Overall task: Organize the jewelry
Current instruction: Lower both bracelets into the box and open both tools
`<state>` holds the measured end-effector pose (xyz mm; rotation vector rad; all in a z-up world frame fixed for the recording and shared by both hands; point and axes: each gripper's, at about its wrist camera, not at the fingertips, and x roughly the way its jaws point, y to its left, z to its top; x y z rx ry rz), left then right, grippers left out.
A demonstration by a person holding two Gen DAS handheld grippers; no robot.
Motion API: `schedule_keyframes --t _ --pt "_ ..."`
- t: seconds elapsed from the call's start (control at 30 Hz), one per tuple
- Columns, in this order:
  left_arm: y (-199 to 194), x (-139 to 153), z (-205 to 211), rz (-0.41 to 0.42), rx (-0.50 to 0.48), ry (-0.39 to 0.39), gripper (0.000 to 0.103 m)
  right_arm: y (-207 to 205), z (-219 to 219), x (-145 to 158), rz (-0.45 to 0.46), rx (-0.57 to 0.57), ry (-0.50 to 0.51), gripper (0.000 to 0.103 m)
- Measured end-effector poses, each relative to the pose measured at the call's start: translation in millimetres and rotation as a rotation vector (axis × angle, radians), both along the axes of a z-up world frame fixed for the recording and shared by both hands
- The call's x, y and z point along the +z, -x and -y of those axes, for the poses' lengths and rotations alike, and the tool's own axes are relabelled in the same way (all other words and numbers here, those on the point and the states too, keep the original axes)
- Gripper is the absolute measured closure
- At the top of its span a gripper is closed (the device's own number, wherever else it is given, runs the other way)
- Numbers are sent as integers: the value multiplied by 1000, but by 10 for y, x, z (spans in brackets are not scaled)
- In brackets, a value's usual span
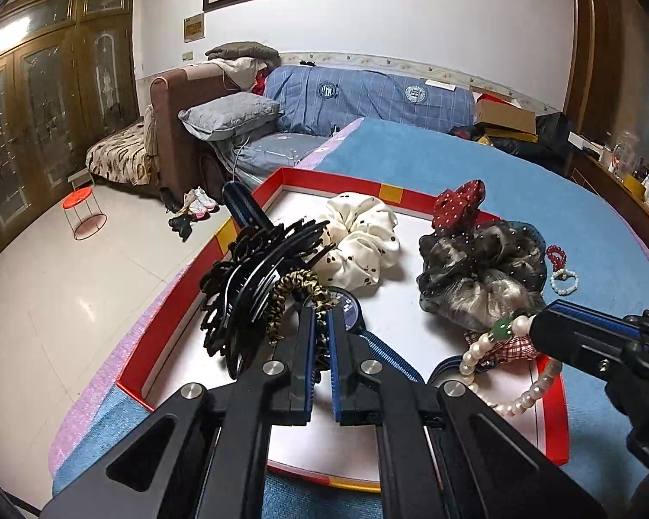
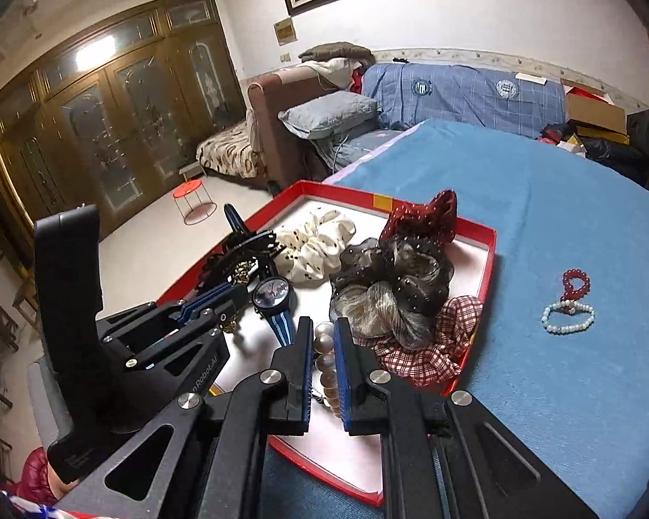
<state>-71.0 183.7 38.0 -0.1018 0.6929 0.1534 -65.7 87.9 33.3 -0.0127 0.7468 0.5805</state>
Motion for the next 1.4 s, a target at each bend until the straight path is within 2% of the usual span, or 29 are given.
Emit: schedule_keyframes --t 0.27,0.57,0.9,1.4 --pt "-89 -55 5 -24 -5 10 97 -87 -52 -124 -10 -11 36 92" --pt "-185 -116 29 -55 1 10 97 -198 -84 -298 -5 -66 138 92" --pt "-330 -183 70 -101 -1 0 97 -310 -94 -382 -17 -86 155 92" --pt "-373 -187 157 -102 8 -27 97 -463 -207 -438 -6 -115 201 92"
